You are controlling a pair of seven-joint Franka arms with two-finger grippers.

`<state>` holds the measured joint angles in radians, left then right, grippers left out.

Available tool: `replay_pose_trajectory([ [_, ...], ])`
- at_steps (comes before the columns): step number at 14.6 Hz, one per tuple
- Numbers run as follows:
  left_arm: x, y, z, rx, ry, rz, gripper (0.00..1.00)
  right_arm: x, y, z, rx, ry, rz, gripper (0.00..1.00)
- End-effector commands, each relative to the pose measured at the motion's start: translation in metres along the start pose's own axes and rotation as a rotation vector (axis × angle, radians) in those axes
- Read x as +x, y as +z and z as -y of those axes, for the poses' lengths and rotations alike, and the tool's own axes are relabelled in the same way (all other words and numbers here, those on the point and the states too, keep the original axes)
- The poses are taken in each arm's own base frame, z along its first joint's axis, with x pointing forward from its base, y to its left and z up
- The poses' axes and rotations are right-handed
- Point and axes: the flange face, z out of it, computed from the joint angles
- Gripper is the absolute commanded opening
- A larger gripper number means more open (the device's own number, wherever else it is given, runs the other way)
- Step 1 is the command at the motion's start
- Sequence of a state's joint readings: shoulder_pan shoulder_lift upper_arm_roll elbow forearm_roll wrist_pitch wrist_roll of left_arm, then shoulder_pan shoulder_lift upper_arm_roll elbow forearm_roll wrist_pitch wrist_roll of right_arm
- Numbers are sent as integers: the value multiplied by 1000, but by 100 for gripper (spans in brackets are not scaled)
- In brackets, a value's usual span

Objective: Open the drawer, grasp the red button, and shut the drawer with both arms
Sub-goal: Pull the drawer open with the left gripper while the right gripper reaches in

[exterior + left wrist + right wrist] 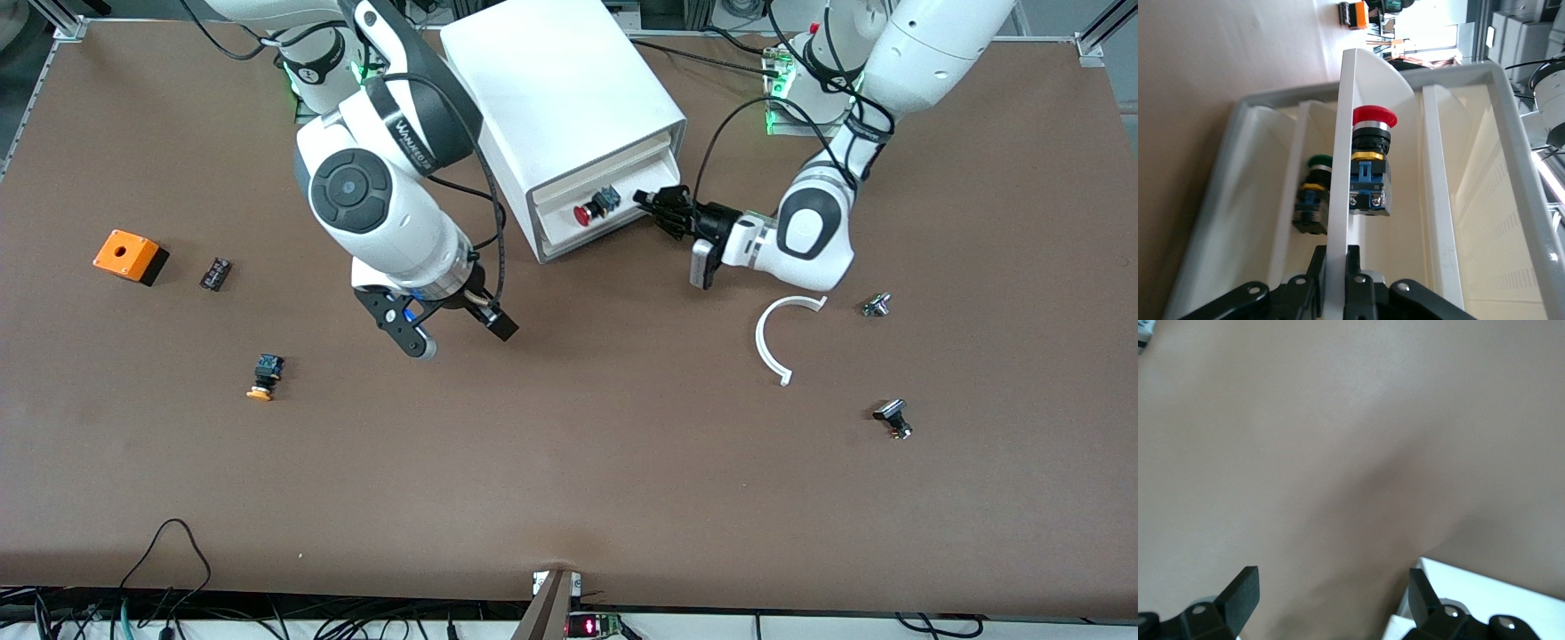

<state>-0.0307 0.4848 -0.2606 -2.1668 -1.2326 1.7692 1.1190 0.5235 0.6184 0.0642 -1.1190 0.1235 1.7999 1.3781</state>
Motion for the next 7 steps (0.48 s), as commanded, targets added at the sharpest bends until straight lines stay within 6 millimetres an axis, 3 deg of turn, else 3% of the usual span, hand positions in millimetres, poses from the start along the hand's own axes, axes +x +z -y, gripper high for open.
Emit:
replay_pose_trajectory([
  [1, 24, -41, 8, 52, 11, -2, 0, -19, -4, 19, 53, 59, 13, 99],
  [4, 36, -62, 14, 67, 22, -20, 0, -50, 6, 31, 101, 116, 21, 99],
  [7, 40, -72, 21, 65, 22, -41, 0, -88, 31, 40, 109, 157, 30, 99],
])
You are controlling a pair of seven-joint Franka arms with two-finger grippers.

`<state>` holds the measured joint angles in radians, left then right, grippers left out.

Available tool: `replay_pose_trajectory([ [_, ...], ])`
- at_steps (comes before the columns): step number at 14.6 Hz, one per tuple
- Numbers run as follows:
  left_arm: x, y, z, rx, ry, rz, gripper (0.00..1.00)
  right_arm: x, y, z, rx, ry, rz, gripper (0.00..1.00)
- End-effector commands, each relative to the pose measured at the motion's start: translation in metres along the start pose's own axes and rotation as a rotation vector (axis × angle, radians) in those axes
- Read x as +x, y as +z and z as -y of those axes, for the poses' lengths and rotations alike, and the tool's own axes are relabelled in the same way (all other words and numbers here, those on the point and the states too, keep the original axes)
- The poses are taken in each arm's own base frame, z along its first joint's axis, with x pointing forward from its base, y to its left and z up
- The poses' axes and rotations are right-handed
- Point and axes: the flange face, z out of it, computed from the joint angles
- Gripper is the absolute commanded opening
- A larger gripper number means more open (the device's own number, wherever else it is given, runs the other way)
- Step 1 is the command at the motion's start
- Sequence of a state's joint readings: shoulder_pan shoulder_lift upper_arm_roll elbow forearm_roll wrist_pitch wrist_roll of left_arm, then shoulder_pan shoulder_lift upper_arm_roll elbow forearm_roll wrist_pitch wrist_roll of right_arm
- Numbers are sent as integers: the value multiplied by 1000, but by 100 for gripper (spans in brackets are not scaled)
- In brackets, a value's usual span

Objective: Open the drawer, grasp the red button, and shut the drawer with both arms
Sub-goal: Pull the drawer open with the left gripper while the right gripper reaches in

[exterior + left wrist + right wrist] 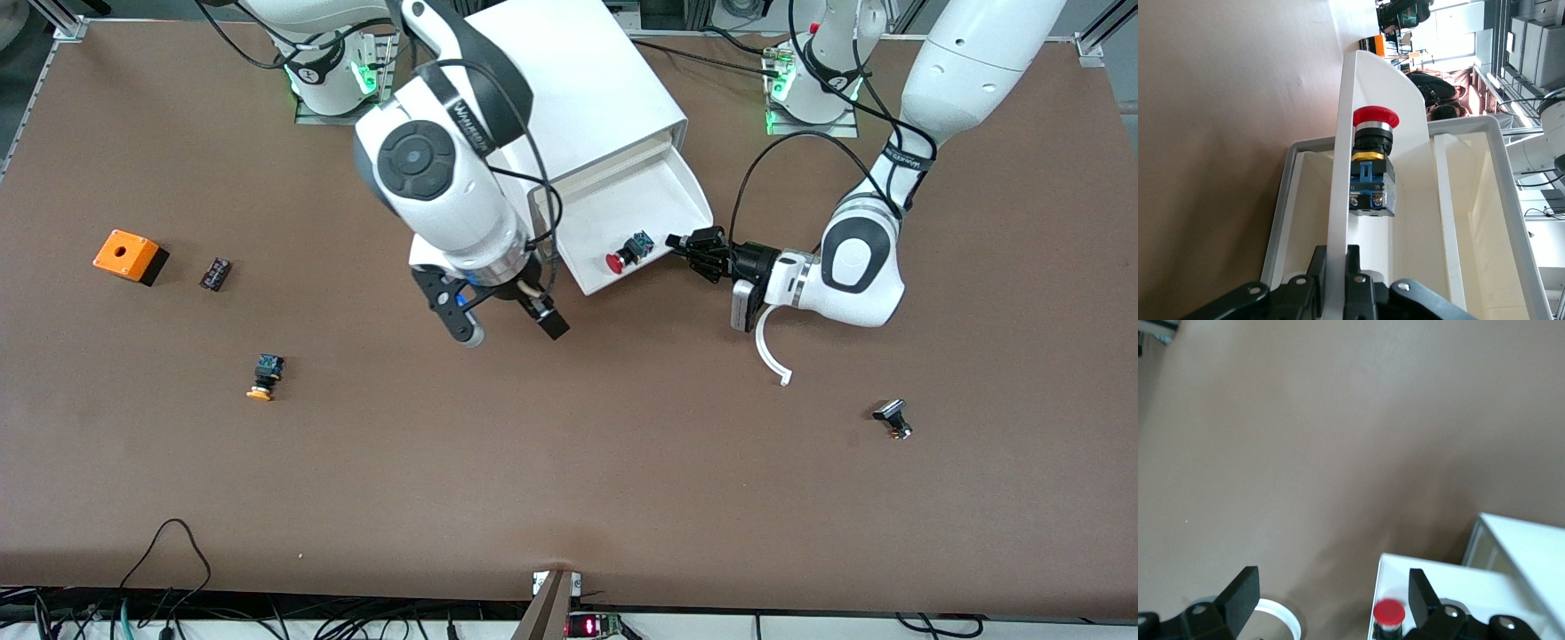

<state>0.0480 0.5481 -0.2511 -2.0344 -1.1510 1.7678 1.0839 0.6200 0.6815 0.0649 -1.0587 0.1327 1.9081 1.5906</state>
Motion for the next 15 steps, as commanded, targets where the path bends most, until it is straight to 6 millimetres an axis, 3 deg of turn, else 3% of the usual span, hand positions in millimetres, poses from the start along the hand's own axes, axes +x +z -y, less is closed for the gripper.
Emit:
replay_pose_trajectory([
  [1, 10, -13, 8, 16, 3, 0, 0, -37, 19, 6, 20, 46, 18, 99],
  [3, 10, -15, 9, 17, 0, -2, 3, -64, 38, 2, -1, 34, 14, 99],
  [4, 10, -16, 9, 18, 0, -3, 29, -79, 52, -2, -21, 13, 8, 99],
  [5, 9, -21, 11, 20, 7, -11, 96, -93, 67, -6, -38, -9, -3, 99],
  [7, 8, -37, 9, 14, 3, -25, 100, -113, 89, -13, -63, -32, -34, 99],
  [11, 17, -65, -17, -45, -54, 5, 100, -146, 116, -28, -106, -91, -62, 99],
  [15, 39, -114, -69, 24, -186, 119, 100, -161, 139, -36, -126, -137, -102, 99],
])
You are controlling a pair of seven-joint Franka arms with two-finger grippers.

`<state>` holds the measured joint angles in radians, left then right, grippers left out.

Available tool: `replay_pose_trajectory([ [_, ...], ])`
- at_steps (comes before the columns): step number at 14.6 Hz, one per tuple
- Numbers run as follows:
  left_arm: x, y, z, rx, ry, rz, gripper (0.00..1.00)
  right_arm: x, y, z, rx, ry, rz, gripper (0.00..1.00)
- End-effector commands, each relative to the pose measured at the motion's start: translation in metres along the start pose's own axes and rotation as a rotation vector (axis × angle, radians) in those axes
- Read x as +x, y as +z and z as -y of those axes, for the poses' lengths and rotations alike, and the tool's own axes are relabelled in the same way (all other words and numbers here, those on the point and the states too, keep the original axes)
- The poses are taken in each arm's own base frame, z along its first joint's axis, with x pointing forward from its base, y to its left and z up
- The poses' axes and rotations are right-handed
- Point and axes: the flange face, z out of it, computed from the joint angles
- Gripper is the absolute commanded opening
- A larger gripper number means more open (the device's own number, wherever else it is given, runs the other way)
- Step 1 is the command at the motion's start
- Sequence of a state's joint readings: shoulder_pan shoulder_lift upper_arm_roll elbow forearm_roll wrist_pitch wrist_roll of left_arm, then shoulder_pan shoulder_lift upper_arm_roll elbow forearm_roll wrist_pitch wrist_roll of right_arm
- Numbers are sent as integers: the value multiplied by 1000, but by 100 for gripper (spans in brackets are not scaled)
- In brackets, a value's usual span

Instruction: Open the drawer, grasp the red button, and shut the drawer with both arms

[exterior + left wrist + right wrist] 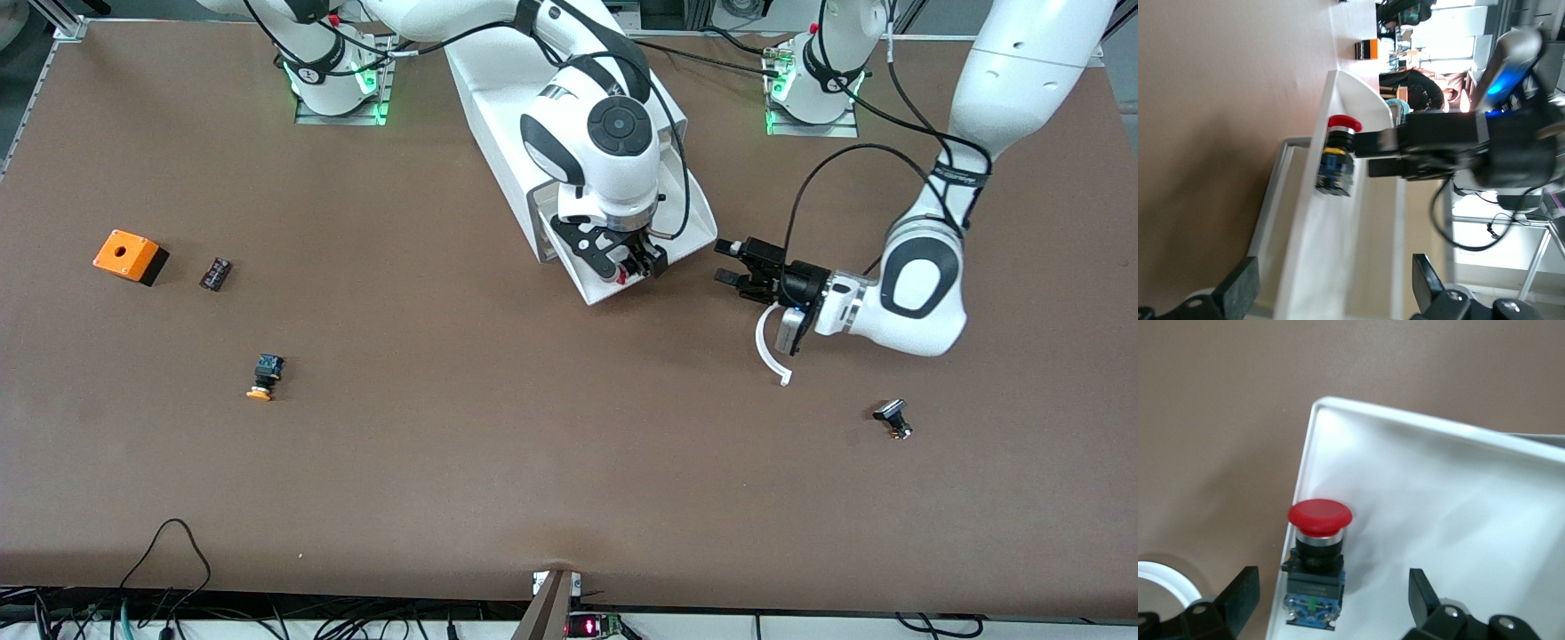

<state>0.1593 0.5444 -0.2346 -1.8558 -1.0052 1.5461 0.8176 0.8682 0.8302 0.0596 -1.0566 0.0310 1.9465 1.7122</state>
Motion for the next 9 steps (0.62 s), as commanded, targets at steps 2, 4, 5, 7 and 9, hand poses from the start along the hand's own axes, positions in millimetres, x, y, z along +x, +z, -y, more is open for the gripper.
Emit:
replay_pose_trajectory([
  [2, 14, -52, -64, 143, -112, 107, 100, -4, 5, 5, 12, 12, -21, 99],
  [4, 21, -74, -93, 245, -173, 147, 100, -5, 7, 6, 22, 22, -18, 90],
  [5, 23, -84, -106, 299, -208, 158, 100, -5, 8, 6, 21, 21, -16, 81],
  [7, 26, -100, -131, 412, -276, 174, 100, -5, 6, 7, 25, 18, -16, 50],
  [9, 29, -107, -151, 512, -319, 179, 100, -4, 4, 7, 27, 13, -20, 9],
])
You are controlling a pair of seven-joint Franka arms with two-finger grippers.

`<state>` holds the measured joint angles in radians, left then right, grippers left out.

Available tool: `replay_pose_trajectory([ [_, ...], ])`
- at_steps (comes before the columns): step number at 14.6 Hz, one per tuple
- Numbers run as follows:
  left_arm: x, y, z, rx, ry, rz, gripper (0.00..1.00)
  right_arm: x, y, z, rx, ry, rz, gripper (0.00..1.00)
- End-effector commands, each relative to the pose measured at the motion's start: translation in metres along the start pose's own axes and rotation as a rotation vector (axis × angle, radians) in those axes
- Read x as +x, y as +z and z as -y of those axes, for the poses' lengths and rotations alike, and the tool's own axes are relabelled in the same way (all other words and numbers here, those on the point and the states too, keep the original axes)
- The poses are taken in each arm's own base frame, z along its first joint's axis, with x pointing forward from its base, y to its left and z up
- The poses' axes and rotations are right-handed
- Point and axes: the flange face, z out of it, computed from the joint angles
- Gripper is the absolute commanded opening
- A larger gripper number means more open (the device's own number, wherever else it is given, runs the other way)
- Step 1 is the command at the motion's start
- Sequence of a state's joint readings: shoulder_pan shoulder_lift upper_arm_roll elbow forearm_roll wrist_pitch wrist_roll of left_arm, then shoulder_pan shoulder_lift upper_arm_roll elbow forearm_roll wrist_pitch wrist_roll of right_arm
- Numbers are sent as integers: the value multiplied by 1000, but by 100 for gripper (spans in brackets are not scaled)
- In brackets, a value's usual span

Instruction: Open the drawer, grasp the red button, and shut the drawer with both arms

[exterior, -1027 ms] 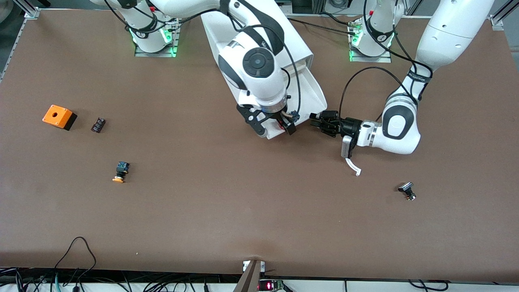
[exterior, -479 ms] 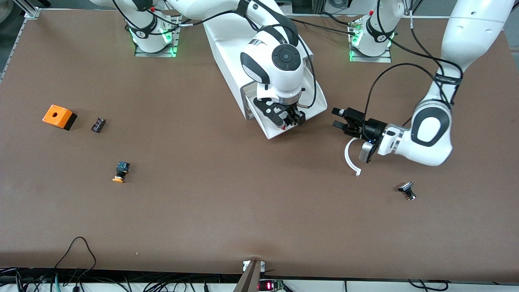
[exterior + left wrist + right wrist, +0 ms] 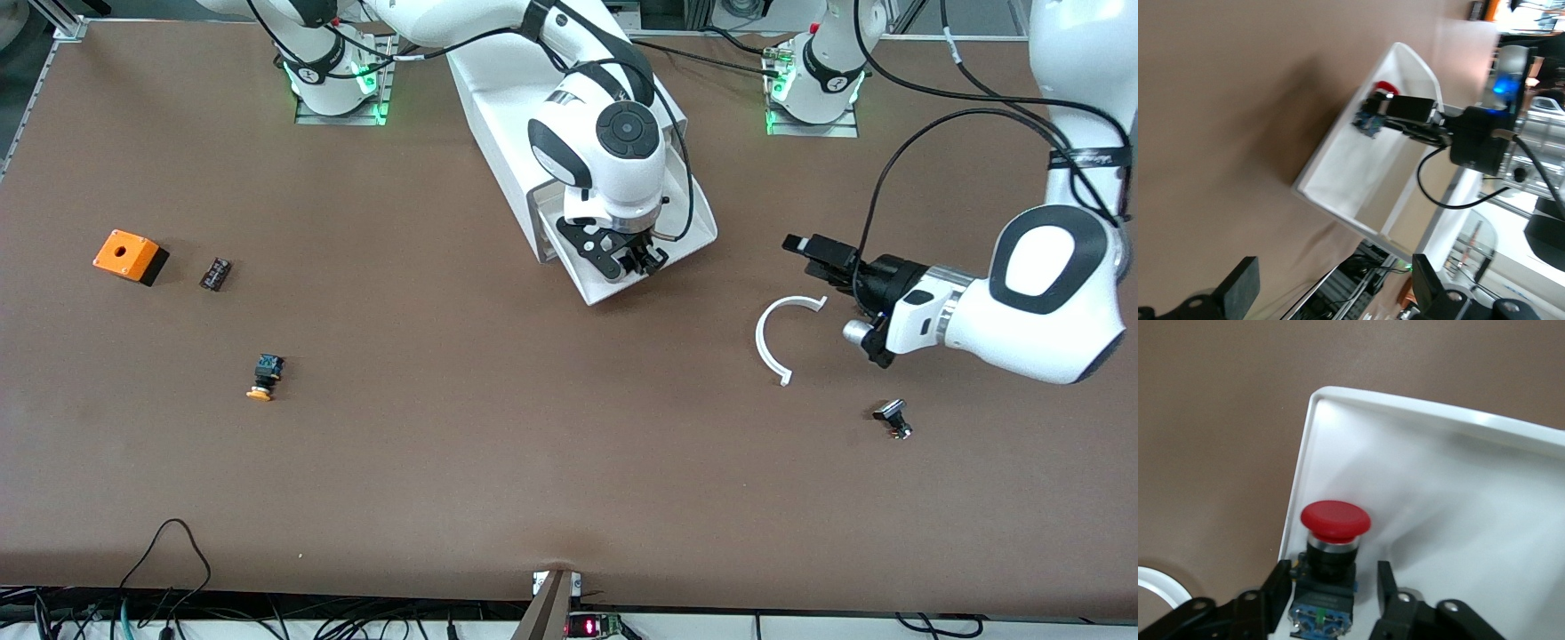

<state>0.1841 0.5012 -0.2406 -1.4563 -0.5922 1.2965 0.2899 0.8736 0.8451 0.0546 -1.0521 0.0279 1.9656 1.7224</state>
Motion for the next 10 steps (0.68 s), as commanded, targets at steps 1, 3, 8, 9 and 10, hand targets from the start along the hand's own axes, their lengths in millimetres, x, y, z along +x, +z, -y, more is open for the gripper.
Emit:
replay_pose_trajectory([
  [1, -3, -24, -24, 128, -82, 0, 100, -3, -4, 5, 21, 2, -14, 0],
  [3, -4, -32, -41, 201, -132, -5, 100, -3, -6, 5, 24, -11, -15, 0],
  [8, 3, -4, -111, 557, -235, 0, 100, 29, -50, 7, 0, 38, 3, 0],
  [9, 4, 3, -129, 659, -246, -11, 100, 39, -70, 9, 8, 53, 21, 0],
  [10, 5, 14, -143, 751, -263, -18, 100, 53, -83, 10, 6, 59, 43, 0],
])
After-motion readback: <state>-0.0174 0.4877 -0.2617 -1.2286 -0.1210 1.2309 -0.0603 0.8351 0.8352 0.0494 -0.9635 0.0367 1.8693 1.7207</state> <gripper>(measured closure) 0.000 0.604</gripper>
